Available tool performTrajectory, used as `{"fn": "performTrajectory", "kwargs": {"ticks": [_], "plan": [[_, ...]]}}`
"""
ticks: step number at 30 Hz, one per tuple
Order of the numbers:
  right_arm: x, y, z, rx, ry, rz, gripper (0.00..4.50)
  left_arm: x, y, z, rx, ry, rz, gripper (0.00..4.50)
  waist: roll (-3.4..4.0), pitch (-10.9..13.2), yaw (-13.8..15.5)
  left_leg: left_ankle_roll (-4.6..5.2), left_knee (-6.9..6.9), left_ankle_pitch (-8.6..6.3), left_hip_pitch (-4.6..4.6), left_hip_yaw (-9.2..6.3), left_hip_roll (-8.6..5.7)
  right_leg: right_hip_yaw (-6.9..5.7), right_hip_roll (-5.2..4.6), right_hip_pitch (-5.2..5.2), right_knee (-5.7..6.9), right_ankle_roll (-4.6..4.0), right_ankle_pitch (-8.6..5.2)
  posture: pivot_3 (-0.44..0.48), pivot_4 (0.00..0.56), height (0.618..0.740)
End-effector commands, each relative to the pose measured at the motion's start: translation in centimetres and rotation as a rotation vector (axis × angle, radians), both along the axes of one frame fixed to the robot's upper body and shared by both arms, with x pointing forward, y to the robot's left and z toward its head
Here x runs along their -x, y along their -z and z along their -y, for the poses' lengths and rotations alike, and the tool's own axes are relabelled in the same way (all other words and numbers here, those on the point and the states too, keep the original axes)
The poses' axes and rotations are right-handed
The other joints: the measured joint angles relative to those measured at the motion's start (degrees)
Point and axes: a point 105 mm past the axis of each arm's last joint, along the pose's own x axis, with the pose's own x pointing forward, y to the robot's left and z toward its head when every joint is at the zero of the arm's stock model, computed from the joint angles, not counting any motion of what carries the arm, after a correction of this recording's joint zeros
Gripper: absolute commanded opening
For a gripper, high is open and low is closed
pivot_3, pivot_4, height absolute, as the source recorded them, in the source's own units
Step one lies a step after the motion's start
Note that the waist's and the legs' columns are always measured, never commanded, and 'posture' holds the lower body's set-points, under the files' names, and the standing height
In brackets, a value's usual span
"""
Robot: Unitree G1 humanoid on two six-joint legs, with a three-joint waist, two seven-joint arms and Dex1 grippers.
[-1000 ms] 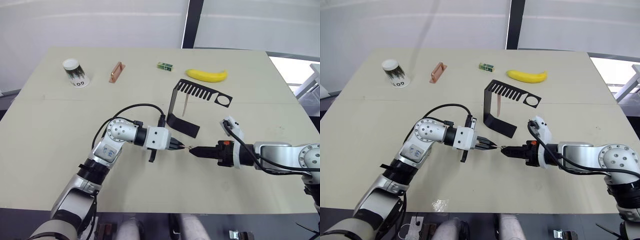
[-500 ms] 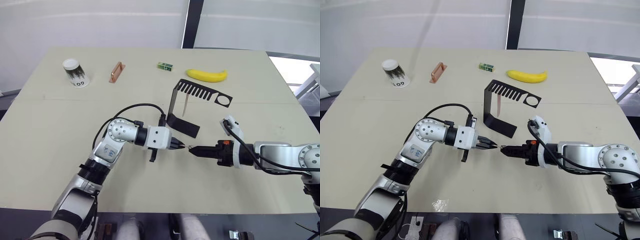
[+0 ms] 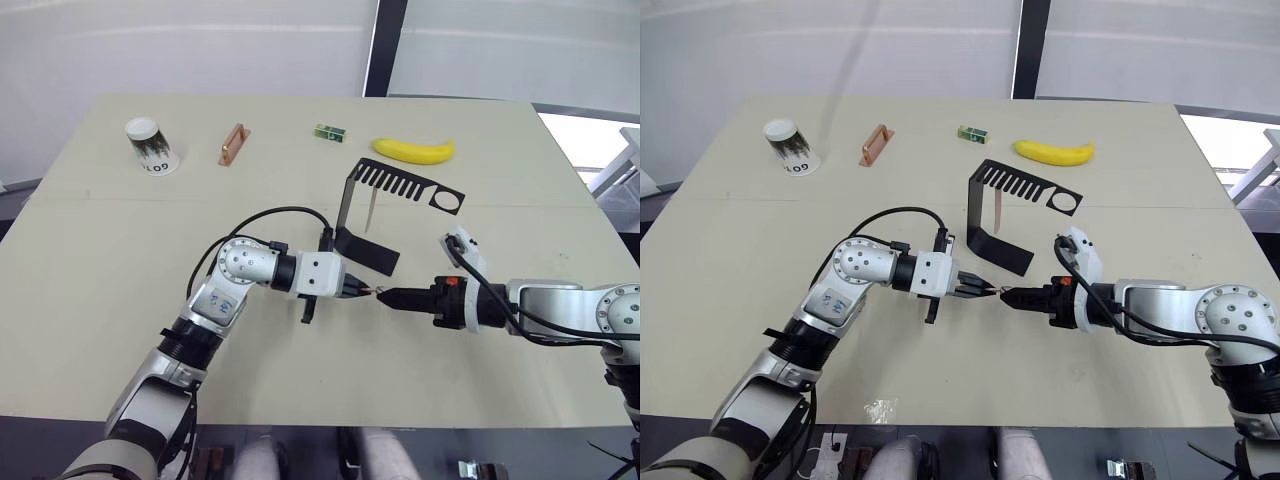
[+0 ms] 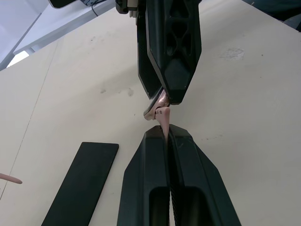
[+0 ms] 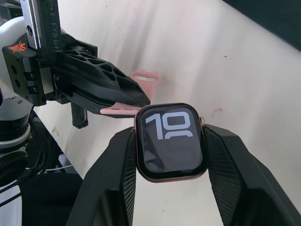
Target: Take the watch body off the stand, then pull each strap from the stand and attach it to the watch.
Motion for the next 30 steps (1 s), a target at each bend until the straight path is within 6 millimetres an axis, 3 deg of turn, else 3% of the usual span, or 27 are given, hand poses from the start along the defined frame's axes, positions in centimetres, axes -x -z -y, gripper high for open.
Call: {"fn": "performTrajectory", "kwargs": {"ticks": [1, 30], "plan": [[0.3, -1.5, -1.0, -0.054, -0.044, 0.043, 1.61, 0.9, -1.5, 1.7, 0.049, 0.059, 0.053, 0.0, 0.0, 0.0, 0.0, 0.0, 0.0, 0.0, 0.0, 0.0, 0.0, 0.0, 0.0, 0.0, 0.0, 0.0, 0.0, 0.0, 0.15, 0.74], [0.8, -2.1, -2.0, -0.063, -0.094, 0.076, 1.61, 0.5, -1.8, 3.0, 0.074, 0.05, 0.056, 0.0, 0.0, 0.0, 0.0, 0.0, 0.0, 0.0, 0.0, 0.0, 0.0, 0.0, 0.0, 0.0, 0.0, 0.0, 0.0, 0.0, 0.15, 0.74]]}}
